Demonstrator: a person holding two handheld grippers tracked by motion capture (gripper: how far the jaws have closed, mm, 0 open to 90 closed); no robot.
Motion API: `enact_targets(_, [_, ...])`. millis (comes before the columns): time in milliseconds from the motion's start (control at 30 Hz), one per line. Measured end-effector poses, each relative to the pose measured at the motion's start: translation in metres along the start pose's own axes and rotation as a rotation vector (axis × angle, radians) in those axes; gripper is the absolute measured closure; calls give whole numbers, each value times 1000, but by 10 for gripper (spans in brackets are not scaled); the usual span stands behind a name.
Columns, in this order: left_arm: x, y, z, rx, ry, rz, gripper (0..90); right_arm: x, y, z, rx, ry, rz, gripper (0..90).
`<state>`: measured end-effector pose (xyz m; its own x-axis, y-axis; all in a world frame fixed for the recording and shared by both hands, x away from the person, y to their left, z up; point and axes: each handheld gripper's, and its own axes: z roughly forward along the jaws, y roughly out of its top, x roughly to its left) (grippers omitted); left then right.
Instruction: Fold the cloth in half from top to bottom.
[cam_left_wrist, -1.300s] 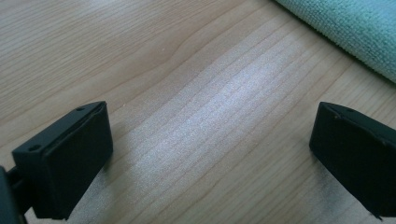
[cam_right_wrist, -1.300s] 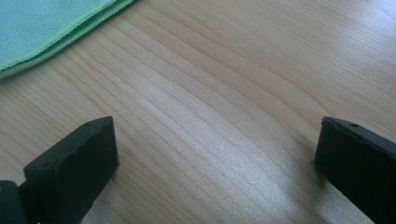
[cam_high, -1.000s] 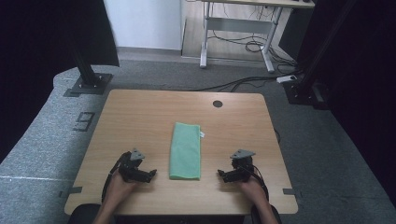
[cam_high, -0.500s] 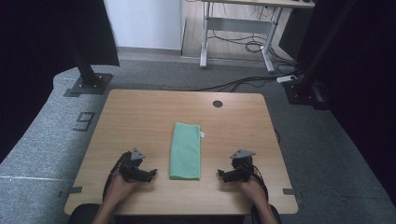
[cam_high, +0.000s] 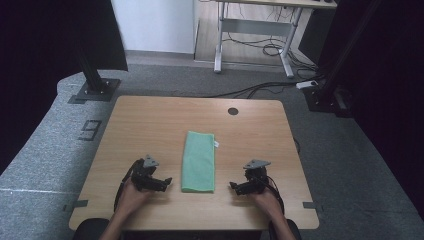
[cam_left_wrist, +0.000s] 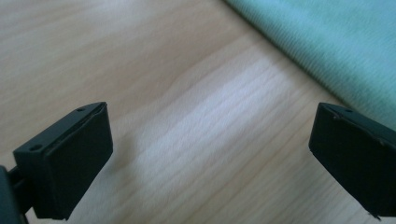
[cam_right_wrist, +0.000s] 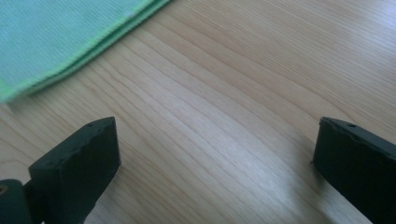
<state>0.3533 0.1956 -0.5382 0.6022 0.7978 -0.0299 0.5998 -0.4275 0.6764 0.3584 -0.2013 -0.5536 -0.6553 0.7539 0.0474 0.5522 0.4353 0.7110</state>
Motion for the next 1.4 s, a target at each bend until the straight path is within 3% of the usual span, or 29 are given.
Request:
enact_targets(200, [-3,15,4,-16,2,20,0,8,10,3,-16,31,-5,6])
enact_targets(433, [-3,34,17,-30,-9,14,0,18,28,8,-40,70,-2,7])
enact_targets(767, [0,56,39,-49,13,2,0,33,50,28,-29,81,-21,15])
enact_targets(933, [1,66,53,-37,45,11,0,39,57,40,-4,62,-46,20])
enact_targets(1133, [0,64,66,-1,73,19,0,40,55,50,32,28,-78,27])
enact_targets(1267, [-1,60,68,1,68,11,0,40,52,51,34,34,-64,33])
enact_targets(1400, [-4,61,66,10,79,45,6,44,50,49,36,35,-78,47])
